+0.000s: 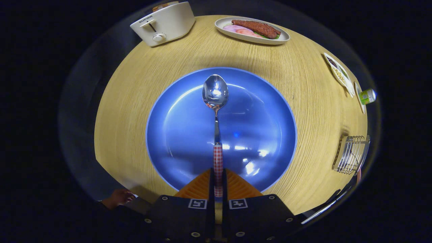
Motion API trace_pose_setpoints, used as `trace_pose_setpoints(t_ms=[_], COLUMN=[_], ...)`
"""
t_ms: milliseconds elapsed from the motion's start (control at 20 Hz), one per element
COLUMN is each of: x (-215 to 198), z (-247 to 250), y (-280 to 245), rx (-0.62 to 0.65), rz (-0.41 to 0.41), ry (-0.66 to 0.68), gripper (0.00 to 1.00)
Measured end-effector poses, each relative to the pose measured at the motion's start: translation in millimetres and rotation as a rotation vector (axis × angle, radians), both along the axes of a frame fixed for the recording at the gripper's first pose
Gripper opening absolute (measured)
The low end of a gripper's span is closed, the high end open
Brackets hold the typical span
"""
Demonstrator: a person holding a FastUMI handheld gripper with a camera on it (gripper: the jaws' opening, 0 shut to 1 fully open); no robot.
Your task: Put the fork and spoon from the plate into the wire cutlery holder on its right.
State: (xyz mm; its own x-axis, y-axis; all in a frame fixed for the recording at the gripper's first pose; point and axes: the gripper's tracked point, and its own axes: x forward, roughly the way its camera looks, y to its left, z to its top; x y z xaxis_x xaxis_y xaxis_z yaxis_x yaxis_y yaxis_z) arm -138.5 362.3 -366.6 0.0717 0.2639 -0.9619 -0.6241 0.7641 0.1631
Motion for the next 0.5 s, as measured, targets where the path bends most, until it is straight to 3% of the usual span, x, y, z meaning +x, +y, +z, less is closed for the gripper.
trace_pose_setpoints(t_ms=[250,500], x=[9,37], z=[49,82], y=[-27,-109], rx=[0.061,0.035], rz=[-0.008,-0.090], ry=[0.003,-0.008], gripper=[0.09,0.09])
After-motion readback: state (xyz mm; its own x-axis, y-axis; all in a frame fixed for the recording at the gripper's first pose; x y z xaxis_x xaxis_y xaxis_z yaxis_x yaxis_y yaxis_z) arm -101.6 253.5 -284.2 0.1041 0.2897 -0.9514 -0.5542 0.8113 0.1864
